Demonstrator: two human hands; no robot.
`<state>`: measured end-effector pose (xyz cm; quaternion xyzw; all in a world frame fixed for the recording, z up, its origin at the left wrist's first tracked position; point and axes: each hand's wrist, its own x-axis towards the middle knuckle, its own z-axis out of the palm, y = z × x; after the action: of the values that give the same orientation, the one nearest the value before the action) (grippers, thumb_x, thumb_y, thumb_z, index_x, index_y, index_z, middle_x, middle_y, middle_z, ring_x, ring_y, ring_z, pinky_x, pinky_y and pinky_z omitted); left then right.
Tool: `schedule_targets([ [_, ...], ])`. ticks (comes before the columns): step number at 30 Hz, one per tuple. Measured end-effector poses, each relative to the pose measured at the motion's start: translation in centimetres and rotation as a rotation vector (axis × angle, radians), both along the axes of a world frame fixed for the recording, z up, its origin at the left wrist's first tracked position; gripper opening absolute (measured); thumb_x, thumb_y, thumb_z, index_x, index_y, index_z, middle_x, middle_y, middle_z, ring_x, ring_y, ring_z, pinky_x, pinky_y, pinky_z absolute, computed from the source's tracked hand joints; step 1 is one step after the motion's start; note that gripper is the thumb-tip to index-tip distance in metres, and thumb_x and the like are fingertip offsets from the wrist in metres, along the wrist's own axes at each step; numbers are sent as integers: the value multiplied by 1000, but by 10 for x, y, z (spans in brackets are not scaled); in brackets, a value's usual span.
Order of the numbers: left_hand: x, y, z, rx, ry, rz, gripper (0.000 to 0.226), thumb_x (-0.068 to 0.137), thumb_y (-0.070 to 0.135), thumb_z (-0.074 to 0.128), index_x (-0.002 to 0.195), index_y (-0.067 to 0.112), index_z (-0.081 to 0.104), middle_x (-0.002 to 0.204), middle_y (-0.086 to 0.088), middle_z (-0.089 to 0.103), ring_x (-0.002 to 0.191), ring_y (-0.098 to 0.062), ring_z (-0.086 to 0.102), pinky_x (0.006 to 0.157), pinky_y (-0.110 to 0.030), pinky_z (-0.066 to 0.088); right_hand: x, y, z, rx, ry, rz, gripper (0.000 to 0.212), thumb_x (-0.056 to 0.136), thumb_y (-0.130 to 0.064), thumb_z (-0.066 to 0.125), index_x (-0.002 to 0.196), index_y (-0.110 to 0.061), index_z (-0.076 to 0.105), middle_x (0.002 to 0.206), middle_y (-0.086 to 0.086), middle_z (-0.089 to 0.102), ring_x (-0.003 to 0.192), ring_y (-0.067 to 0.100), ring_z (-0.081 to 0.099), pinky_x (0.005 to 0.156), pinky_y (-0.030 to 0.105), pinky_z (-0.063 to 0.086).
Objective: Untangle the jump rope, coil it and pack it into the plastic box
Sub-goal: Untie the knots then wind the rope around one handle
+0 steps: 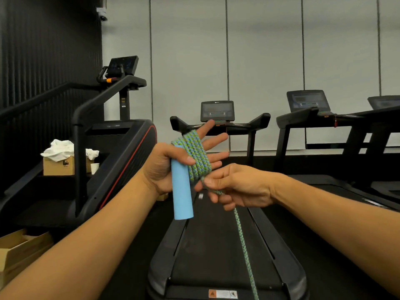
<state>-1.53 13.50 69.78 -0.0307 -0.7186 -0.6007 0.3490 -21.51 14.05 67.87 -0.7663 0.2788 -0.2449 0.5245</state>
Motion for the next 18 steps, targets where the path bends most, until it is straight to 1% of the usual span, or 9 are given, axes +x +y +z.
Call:
schedule_targets([
  [2, 4, -3, 1, 44, -14, -34, 99, 68, -5, 63, 157, 16, 26, 161, -19, 28, 144, -48, 30, 119, -57, 24, -4, 6, 12, -43, 104, -20, 24, 101, -19, 51, 111, -5, 68, 70, 6, 56, 53, 10, 39, 50, 22, 35],
  [5, 10, -6, 3, 122, -56, -143, 87, 73, -8, 54, 155, 11, 28, 160, -20, 27, 142, -49, 34, 118, -57, 28, -16, 18, 31, -98, 242, -81, 22, 99, -16, 54, 108, -2, 69, 65, 3, 52, 50, 8, 39, 47, 20, 35],
  [8, 4, -5, 1, 116, -168, -38, 87, 68, -5, 61, 151, 6, 38, 152, -22, 43, 129, -43, 53, 111, -53, 41, -21, 37, 48, -195, 346, -96, 16, 96, -11, 58, 99, -1, 70, 59, -1, 50, 47, 7, 36, 45, 18, 31],
  [10, 0, -4, 0, 116, -224, -106, 73, 71, -6, 57, 144, -3, 45, 138, -27, 56, 120, -42, 60, 104, -52, 48, -22, 43, 60, -288, 349, -149, 14, 94, -9, 59, 94, 1, 69, 54, -1, 46, 43, 6, 30, 42, 18, 25],
  [11, -1, -2, 0, 141, -211, -166, 68, 74, -8, 51, 142, -6, 45, 134, -29, 58, 119, -43, 60, 102, -52, 48, -23, 44, 64, -322, 349, -172, 14, 94, -10, 59, 92, 0, 70, 53, -2, 41, 43, 6, 26, 41, 19, 21],
  [12, -1, -1, 1, 162, -182, -173, 68, 75, -9, 50, 142, -7, 44, 134, -30, 58, 120, -44, 60, 101, -52, 49, -23, 45, 66, -334, 366, -172, 15, 95, -10, 59, 92, -2, 71, 52, -2, 38, 43, 7, 23, 42, 19, 17],
  [13, -1, -1, 3, 175, -152, -124, 73, 71, -8, 54, 144, -7, 42, 137, -30, 56, 122, -44, 59, 99, -52, 50, -23, 47, 66, -320, 404, -141, 16, 95, -11, 58, 93, -3, 72, 52, -4, 35, 44, 7, 20, 43, 21, 13],
  [16, 4, -4, 12, 148, -17, 81, 99, 55, 1, 69, 147, -5, 35, 147, -28, 47, 133, -45, 50, 103, -54, 48, -21, 53, 61, -221, 550, 2, 18, 96, -9, 54, 94, -6, 72, 53, -5, 33, 44, 6, 19, 45, 25, 10],
  [18, 7, -3, 18, 149, 22, 94, 98, 54, 4, 68, 145, -9, 35, 147, -32, 45, 135, -47, 46, 107, -57, 44, -23, 53, 60, -213, 625, 40, 18, 96, -9, 54, 95, -8, 72, 55, -3, 32, 45, 8, 19, 45, 25, 10],
])
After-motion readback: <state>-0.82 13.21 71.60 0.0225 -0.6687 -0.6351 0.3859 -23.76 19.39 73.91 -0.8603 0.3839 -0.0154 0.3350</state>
